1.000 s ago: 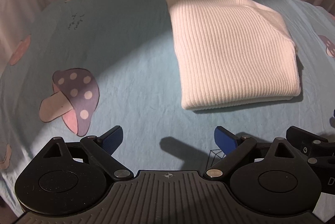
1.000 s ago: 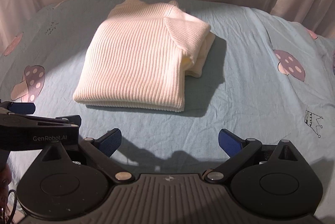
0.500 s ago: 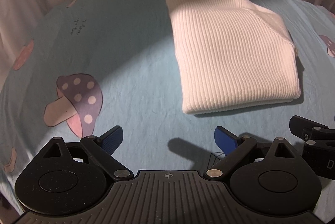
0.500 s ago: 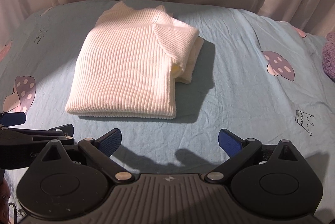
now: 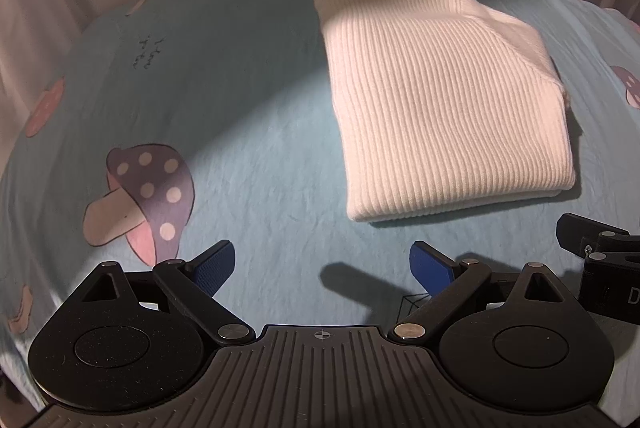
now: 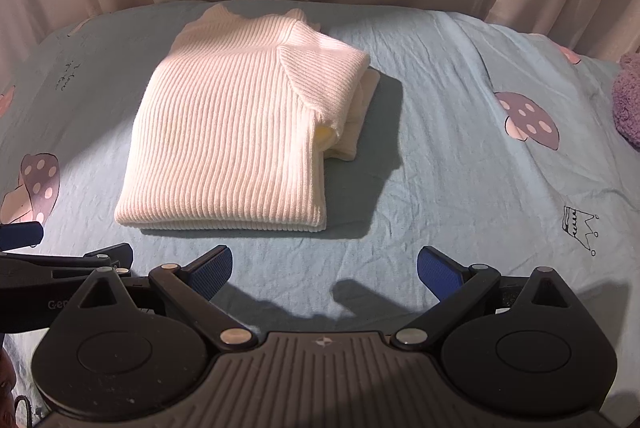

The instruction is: Fold small clothes

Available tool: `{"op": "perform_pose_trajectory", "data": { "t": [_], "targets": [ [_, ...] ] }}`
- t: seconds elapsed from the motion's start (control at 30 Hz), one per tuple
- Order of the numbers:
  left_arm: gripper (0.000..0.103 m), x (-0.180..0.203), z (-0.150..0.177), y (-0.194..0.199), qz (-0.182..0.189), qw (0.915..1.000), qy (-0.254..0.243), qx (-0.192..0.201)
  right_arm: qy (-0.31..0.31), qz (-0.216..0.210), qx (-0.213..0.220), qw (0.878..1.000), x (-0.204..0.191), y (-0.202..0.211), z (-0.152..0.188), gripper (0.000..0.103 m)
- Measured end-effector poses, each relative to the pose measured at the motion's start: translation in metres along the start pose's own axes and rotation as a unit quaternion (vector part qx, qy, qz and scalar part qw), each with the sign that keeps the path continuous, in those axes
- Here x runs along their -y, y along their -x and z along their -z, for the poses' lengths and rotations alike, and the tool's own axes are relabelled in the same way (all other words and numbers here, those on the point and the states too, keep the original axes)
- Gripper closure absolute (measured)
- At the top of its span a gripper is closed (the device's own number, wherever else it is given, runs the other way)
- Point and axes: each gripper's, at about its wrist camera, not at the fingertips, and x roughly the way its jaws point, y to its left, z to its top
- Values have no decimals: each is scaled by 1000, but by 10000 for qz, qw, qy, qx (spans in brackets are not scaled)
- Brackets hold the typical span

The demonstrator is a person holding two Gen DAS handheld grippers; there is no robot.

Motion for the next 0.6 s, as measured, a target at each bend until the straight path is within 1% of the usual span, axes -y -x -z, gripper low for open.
{"op": "perform_pose_trajectory", "data": {
  "t": [0.6],
  "targets": [
    [5,1,-2,1,29,10000,-4,7,17,48,8,10000,0,-2,-2,4]
  ]
}}
